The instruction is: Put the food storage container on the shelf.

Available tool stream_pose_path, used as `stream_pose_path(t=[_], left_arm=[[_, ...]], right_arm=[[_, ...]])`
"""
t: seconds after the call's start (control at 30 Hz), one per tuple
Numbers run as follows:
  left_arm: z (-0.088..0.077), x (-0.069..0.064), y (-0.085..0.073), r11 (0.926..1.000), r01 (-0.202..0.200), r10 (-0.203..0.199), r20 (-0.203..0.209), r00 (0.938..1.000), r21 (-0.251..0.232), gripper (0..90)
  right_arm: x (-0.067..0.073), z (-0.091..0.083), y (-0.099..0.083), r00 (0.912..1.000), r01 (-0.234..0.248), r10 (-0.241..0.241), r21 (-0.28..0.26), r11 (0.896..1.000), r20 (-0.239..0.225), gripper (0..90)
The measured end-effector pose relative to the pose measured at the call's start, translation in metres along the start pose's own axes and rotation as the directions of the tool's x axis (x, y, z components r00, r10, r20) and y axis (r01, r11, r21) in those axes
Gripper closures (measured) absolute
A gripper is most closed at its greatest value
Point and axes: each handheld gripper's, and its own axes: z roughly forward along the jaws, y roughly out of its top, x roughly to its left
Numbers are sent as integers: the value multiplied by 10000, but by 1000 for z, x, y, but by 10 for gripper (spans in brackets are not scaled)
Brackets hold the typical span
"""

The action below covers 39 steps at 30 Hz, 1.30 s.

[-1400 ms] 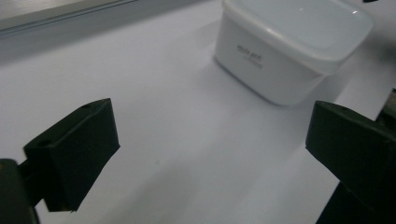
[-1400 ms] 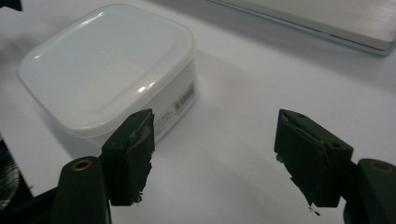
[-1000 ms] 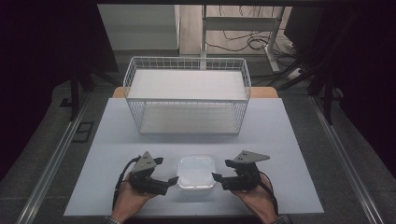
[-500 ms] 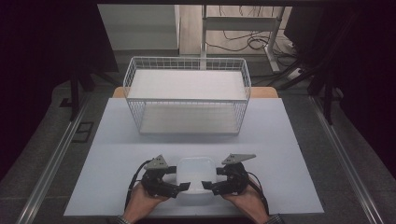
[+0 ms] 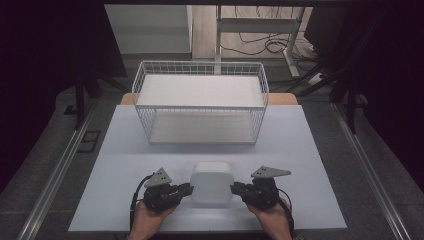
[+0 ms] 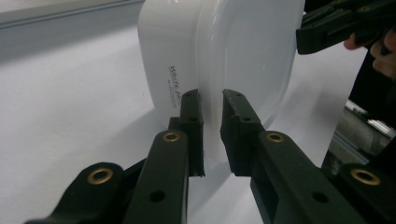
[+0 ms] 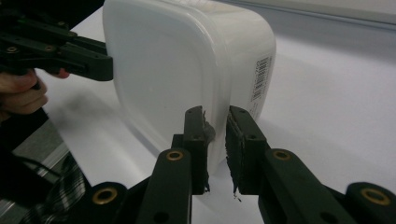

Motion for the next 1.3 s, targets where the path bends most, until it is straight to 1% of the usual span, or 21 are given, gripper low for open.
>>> stream_pose_path(t=[0.03,0.07,0.1,0.13,0.17,0.23,0.27,0.47,0.6,0.63,0.7,0.8,0.87,0.97,1.0,1.07,1.17,1.2,1.23,1.27,1.3], left_arm=[[1,1,0,9999,96,-96,-92,9999,-83,799],[1,1,0,9999,96,-96,-92,9999,-83,799],[1,2,1,9997,140,-141,-79,9999,-197,799],[1,2,1,9997,140,-141,-79,9999,-197,800],[1,3,4,9995,149,-153,-116,9998,-277,800],[0,3,6,9994,98,-102,-136,9999,-319,800],[0,4,8,9993,106,-112,-168,9998,-351,800],[-2,7,17,9987,-73,57,-323,9995,-500,800],[-3,13,26,9982,-150,124,-446,9989,-577,800],[-3,13,26,9982,-150,124,-446,9989,-577,799],[-4,18,31,9978,-163,130,-530,9985,-637,799],[-4,21,35,9976,-154,114,-600,9981,-671,799],[-4,26,41,9968,-194,143,-657,9977,-774,799],[-4,30,46,9964,-137,85,-629,9980,-836,798],[-3,32,48,9963,-138,85,-622,9980,-849,798],[-1,38,56,9951,-91,28,-641,9979,-980,798],[0,43,64,9937,-99,25,-665,9978,-1113,798],[0,43,64,9937,-99,25,-665,9978,-1113,798],[0,44,67,9934,-135,57,-681,9977,-1142,799],[1,45,69,9930,-162,82,-687,9976,-1169,799],[4,48,75,9929,-180,96,-708,9974,-1179,798]], right_arm=[[0,1,1,10000,-52,54,-184,9998,80,781],[0,2,1,9999,-85,89,-267,9996,136,780],[0,3,1,9998,-130,134,-283,9995,147,778],[0,3,1,9998,-130,134,-283,9995,147,778],[-1,3,3,9997,-198,205,-499,9986,137,777],[-1,3,4,9997,-188,198,-559,9983,172,777],[0,2,7,9996,-103,122,-696,9975,267,778],[-1,4,14,9995,50,-22,-881,9961,319,779],[-4,7,24,9992,206,-170,-1011,9947,356,780],[-4,7,24,9992,206,-170,-1011,9947,356,780],[-6,11,31,9990,271,-231,-1075,9938,381,780],[-8,14,36,9988,325,-284,-1098,9934,389,779],[-9,17,44,9982,437,-386,-1151,9924,468,779],[-11,18,50,9979,450,-391,-1204,9917,507,778],[-13,20,56,9976,453,-386,-1205,9917,572,778],[-16,22,61,9976,433,-360,-1254,9912,594,777],[-22,26,68,9979,342,-262,-1358,9901,597,774],[-22,26,68,9979,342,-262,-1358,9901,597,774],[-26,28,72,9981,279,-197,-1429,9893,583,771],[-26,28,72,9981,279,-197,-1429,9893,583,771],[-30,30,77,9979,258,-170,-1431,9894,623,770]])
